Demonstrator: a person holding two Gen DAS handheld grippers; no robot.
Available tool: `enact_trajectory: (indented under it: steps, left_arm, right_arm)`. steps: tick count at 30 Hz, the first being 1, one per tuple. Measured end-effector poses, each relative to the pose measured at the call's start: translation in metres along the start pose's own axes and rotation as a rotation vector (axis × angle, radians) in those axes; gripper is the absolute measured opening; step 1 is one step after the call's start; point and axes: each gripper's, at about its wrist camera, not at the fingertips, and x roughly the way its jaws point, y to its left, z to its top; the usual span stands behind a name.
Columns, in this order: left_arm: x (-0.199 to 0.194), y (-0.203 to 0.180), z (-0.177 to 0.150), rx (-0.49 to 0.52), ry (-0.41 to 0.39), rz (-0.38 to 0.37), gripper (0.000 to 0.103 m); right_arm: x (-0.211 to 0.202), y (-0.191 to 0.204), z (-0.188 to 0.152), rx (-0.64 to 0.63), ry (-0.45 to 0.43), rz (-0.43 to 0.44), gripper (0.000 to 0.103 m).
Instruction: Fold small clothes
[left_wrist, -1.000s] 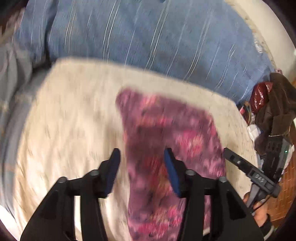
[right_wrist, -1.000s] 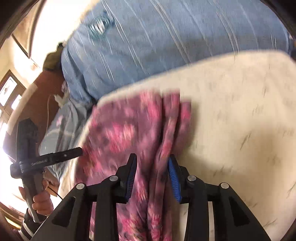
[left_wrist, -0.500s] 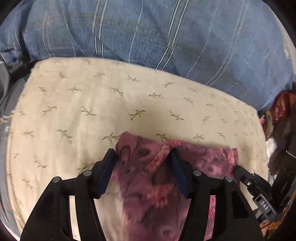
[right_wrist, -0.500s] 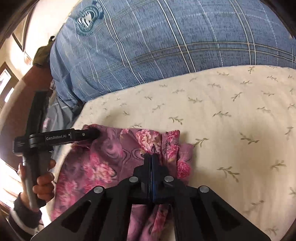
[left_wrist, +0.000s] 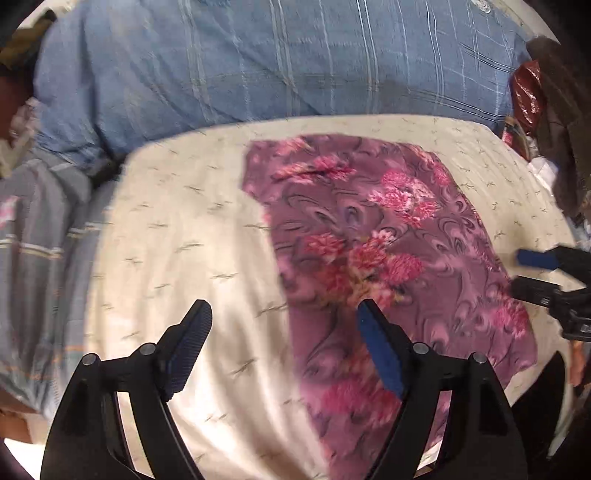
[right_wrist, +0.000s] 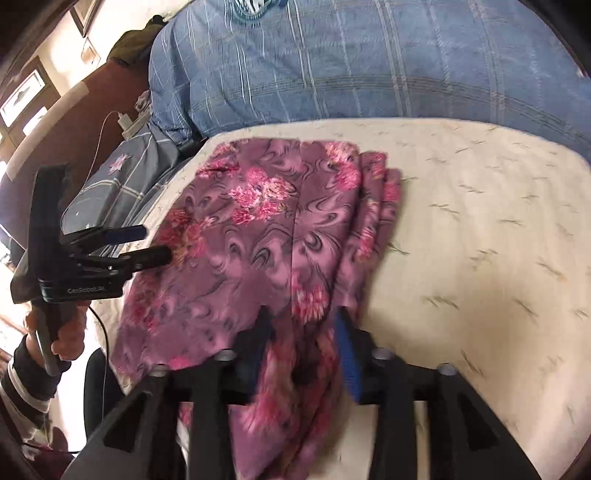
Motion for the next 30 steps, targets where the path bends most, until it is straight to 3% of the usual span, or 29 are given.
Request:
enact_trajectory:
  steps: [2, 3, 6, 8, 10, 13, 19, 30]
  left_arm:
    - [-0.018, 0.0, -0.015, 0.018, -0.052, 0.068, 0.084]
    - [-0.026, -0.001, -0.025, 0.033, -0.063, 0.096, 0.085]
    - [-0.032, -0.003, -0.045, 0.07, -0.051, 0.204, 0.085]
    - [-0.033, -0.003, -0.055, 0.08, -0.037, 0.225, 0.085]
    - [-0.041, -0.003, -0.067, 0.068, -0.02, 0.195, 0.085]
    - [-0.051, -0.007, -0.082, 0.071, -0.023, 0.171, 0.085]
    - [-0.059, -0.029, -0.095, 0.105, -0.026, 0.077, 0.085]
    - [-0.076, -0.058, -0.098, 0.102, -0.025, -0.057, 0.085]
  right_arm:
    - [-0.018, 0.008, -0.013, -0.069, 0.004, -0.191, 0.097]
    - [-0.025, 0.015, -0.022, -0.114, 0.003, -0.278, 0.099]
    - [-0.045, 0.023, -0.042, -0.155, -0.021, -0.363, 0.102]
    - [-0.055, 0.019, -0.053, -0.137, -0.003, -0.374, 0.103]
    - [-0.056, 0.021, -0.06, -0.132, 0.04, -0.388, 0.103]
    - [-0.062, 0.025, -0.07, -0.124, -0.008, -0.391, 0.103]
    - [-0.072, 0.018, -0.08, -0.04, -0.011, -0.331, 0.103]
    - [-0.093, 0.01, -0.092, 0.01, -0.047, -0.366, 0.103]
